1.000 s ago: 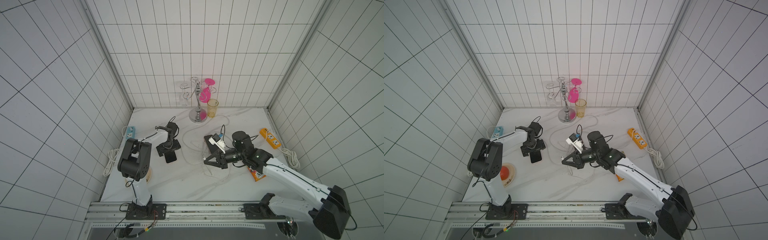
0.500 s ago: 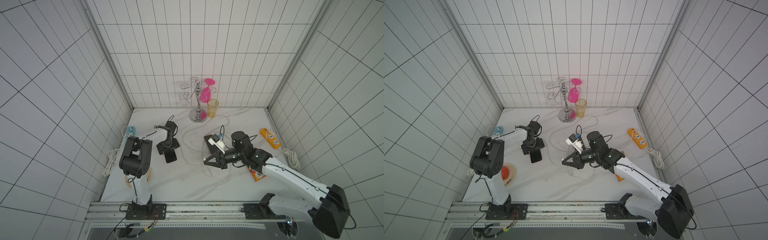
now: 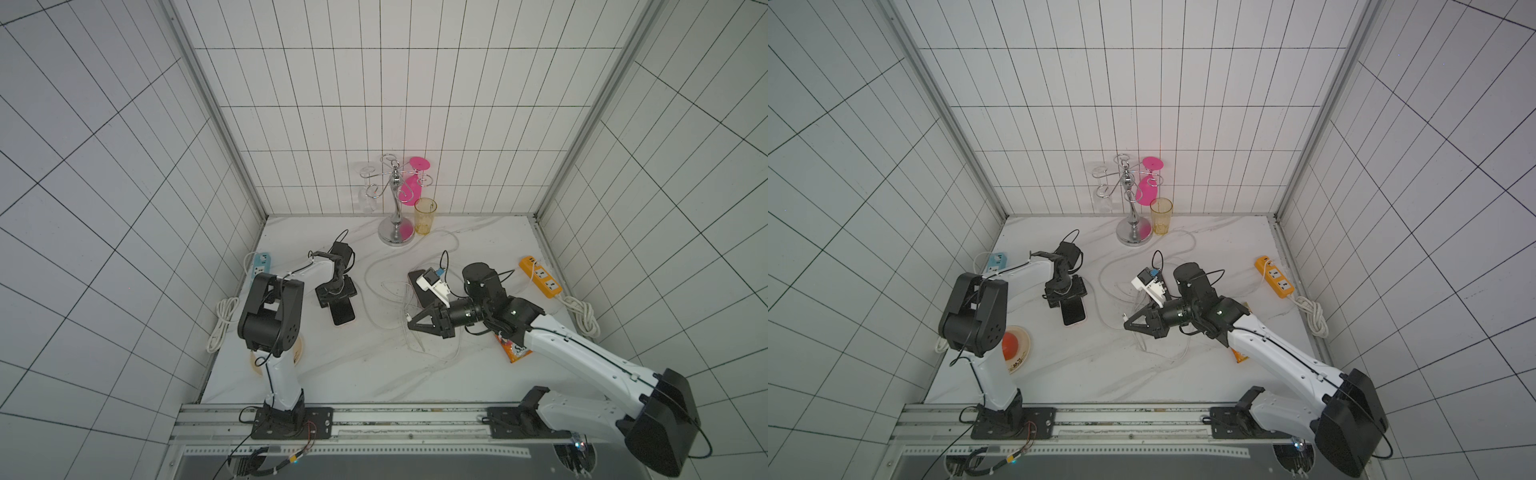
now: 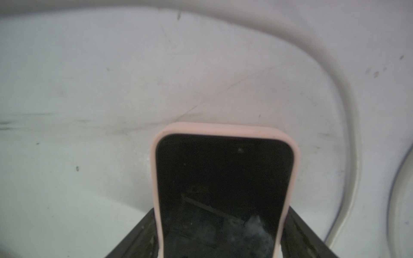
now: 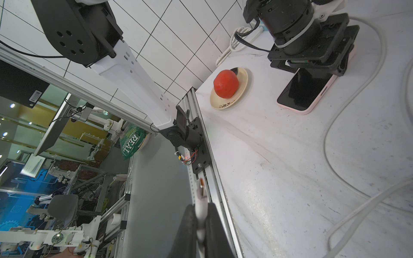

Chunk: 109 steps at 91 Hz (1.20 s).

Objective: Plug the charging cable into the phone
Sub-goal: Pick up the phone at the center of the board, then insert the charging cable into the phone.

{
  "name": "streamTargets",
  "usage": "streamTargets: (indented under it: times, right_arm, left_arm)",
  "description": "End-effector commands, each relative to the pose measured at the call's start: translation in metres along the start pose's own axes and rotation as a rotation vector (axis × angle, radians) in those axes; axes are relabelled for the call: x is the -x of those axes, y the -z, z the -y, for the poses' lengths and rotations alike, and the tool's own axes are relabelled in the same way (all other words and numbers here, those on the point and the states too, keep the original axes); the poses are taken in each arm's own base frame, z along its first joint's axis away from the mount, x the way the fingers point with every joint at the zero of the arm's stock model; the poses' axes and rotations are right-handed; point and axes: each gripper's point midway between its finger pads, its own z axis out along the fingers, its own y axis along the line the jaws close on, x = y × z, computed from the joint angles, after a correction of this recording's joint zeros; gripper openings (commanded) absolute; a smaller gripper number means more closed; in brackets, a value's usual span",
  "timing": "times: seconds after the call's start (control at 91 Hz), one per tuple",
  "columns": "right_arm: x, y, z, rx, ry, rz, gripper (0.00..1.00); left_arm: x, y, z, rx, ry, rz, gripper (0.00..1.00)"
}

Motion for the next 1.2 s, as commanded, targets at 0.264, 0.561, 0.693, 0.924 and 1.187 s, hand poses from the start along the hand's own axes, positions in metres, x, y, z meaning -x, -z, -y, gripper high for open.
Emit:
streamTargets:
  times: [0.264,0.561,0.693,0.924,1.187]
  right_arm:
    - [0.0,-0.005,0.019,-0.072,-0.029,0.012,0.0]
    - [-0.007,-0.033,0.021,-0.115,-0.018,-0.024,0.0]
    - [-0.006,-0.043,0.027,-0.134,-0.045,-0.013,0.0]
    - [-0.005,-0.061,0.036,-0.152,-0.089,-0.01,0.0]
    - [0.002,-0.072,0.044,-0.158,-0.101,-0.012,0.0]
  left_arm:
    - [-0.007,0.103,0.032,-0.233,0.046,0.127,0.0]
    - [-0.045,0.189,0.075,-0.451,0.057,0.223,0.0]
    - [-0.053,0.209,0.074,-0.499,0.074,0.247,0.0]
    - [-0.057,0.219,0.067,-0.526,0.099,0.255,0.0]
    - [-0.061,0.218,0.07,-0.536,0.099,0.233,0.0]
